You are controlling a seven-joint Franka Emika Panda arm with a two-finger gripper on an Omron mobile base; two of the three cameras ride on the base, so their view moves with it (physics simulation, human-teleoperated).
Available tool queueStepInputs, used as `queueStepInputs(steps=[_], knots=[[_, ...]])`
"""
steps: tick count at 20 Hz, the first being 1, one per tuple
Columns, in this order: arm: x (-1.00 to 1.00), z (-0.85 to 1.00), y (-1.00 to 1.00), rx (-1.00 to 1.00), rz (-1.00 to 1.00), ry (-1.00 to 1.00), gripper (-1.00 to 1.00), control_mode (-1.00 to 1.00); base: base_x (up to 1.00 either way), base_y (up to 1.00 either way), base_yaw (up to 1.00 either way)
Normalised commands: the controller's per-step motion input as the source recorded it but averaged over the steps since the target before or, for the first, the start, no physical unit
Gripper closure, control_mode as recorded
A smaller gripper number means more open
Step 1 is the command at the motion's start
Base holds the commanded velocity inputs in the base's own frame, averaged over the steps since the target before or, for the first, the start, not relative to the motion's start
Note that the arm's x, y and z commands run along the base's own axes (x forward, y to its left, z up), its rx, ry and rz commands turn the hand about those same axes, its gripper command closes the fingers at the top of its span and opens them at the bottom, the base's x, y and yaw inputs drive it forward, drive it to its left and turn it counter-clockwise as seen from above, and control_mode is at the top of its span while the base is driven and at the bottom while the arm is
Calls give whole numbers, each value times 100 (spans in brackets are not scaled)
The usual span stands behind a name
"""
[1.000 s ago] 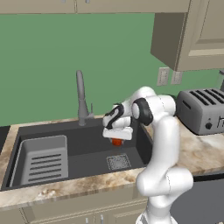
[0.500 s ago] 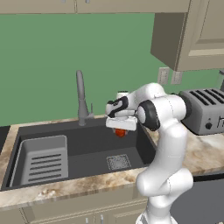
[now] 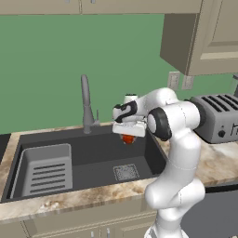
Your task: Turn on the sink faucet. Then move the tomato from the counter to the sink. Turn off the sink. Move the vegetable from the sink to the pot next to the stove. Finally move the pot to the rear left burner.
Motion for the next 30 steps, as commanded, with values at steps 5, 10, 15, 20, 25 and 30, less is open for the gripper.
queueStepInputs(steps=[5, 10, 15, 20, 25, 30], knots=[[-43, 0, 0, 0, -8, -14, 100, 100, -35, 0, -6], [0, 0, 0, 0, 0, 0, 100, 100, -78, 6, -9], [0, 0, 0, 0, 0, 0, 100, 100, -24, 48, -6], [0, 0, 0, 0, 0, 0, 100, 100, 0, 80, -1], [0, 0, 0, 0, 0, 0, 100, 100, 0, 99, 0], [0, 0, 0, 0, 0, 0, 100, 100, 0, 95, 0]])
